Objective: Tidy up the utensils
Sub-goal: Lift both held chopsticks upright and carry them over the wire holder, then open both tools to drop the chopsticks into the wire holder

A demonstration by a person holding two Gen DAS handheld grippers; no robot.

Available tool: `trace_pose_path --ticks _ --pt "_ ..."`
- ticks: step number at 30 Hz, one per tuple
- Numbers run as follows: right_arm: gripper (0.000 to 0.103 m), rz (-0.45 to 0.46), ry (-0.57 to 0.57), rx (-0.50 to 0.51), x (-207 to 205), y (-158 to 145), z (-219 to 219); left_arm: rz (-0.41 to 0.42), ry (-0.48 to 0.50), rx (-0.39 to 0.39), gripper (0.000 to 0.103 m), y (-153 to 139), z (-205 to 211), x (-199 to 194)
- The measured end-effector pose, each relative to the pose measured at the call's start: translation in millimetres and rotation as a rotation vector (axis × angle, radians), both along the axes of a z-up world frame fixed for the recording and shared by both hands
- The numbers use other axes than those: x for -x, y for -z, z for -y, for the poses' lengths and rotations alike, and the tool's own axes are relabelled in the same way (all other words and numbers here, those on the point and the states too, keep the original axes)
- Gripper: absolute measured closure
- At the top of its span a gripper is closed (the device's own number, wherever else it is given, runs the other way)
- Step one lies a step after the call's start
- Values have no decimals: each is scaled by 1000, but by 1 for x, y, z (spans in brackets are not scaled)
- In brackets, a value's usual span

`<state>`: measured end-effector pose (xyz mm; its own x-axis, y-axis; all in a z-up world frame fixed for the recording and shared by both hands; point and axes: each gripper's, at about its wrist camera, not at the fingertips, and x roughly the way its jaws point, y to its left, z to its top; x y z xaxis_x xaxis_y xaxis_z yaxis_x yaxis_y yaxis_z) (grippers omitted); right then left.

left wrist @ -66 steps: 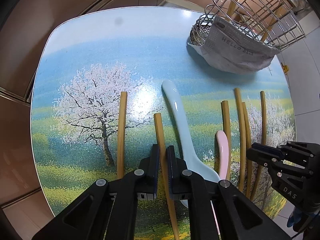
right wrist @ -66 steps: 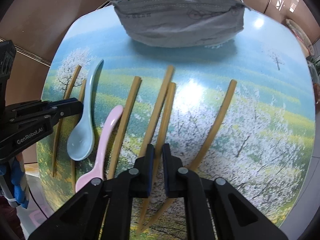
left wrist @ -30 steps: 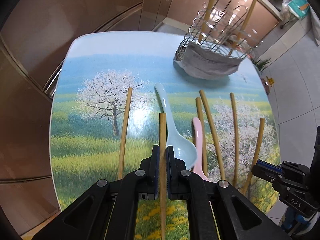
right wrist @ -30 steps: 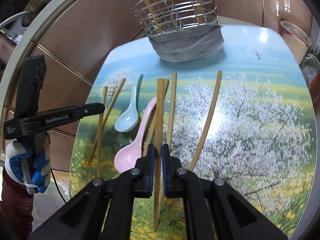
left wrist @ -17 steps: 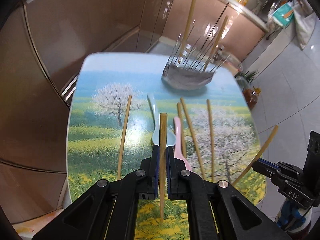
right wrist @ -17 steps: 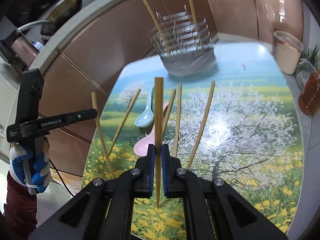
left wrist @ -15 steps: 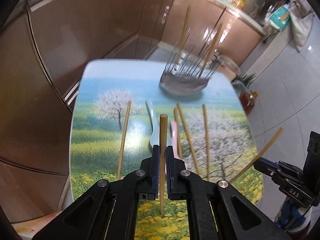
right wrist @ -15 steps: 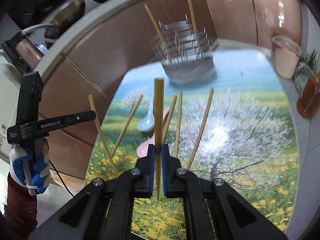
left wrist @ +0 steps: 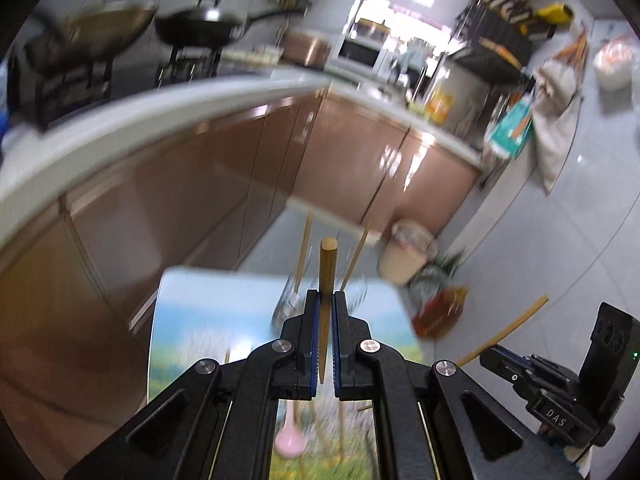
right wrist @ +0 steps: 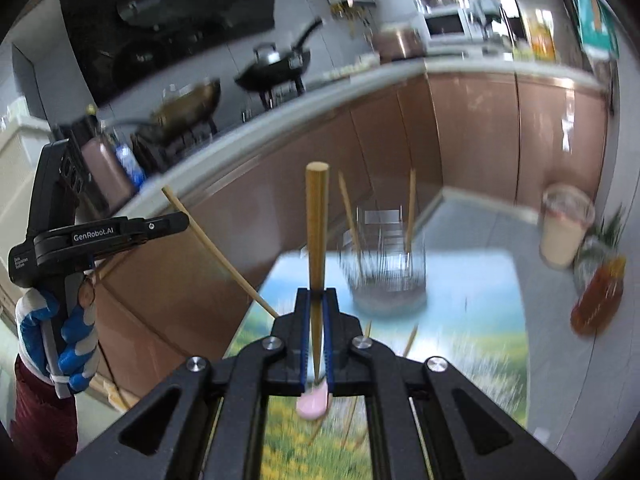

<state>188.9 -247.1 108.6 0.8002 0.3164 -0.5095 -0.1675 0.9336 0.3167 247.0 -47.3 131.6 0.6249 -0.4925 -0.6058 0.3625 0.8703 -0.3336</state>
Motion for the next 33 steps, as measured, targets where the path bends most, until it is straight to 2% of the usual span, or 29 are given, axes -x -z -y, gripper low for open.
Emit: trace_pose_path --ticks 2,4,8,14,19,24,28,33 --pt "98 32 11 9 -16 -17 6 32 2 23 98 -15 10 -21" --pt "98 53 28 21 -38 -26 14 43 8 29 98 -17 21 -38" --pt "98 58 59 40 -77 -19 31 33 10 16 98 7 45 -82" --pt "98 43 108 59 -138 30 57 14 3 -37 98 62 75 -130" --pt "98 6 106 65 -168 81 61 -12 10 -80 98 106 89 -145" --pt "98 -47 85 49 -180 125 61 -43 12 -98 98 131 91 -151" --pt "97 -65 80 40 -181 139 64 -65 0 -102 98 144 88 -152" --pt "96 -71 84 36 -175 139 66 -68 -15 -107 98 142 80 -148"
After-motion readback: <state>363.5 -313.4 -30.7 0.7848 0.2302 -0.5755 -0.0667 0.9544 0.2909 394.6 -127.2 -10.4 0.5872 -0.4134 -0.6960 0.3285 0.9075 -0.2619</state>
